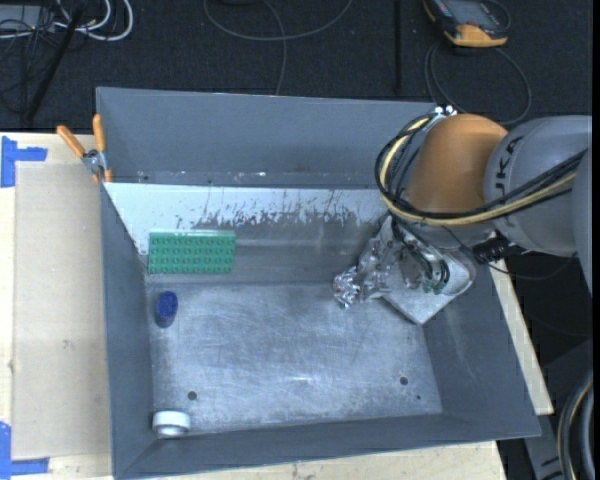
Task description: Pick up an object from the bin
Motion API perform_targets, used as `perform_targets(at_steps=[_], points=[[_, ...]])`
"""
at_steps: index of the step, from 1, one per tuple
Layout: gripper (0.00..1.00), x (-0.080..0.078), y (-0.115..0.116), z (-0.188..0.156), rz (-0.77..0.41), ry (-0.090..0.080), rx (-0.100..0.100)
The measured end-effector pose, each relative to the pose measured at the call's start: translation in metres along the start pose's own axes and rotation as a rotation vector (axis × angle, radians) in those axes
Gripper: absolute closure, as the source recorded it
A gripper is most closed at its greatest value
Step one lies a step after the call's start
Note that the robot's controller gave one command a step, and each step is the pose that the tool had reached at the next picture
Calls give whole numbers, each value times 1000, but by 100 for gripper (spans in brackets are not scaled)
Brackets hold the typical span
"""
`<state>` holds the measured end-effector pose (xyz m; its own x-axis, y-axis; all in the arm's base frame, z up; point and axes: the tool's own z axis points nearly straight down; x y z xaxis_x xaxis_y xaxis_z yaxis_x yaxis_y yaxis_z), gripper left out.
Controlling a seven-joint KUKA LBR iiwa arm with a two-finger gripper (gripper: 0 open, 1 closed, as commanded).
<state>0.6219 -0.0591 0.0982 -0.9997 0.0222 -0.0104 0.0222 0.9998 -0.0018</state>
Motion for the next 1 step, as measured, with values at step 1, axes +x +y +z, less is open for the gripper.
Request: perform_targets(at_steps=[1], points=[[100, 15, -15, -119, 23, 2, -1]])
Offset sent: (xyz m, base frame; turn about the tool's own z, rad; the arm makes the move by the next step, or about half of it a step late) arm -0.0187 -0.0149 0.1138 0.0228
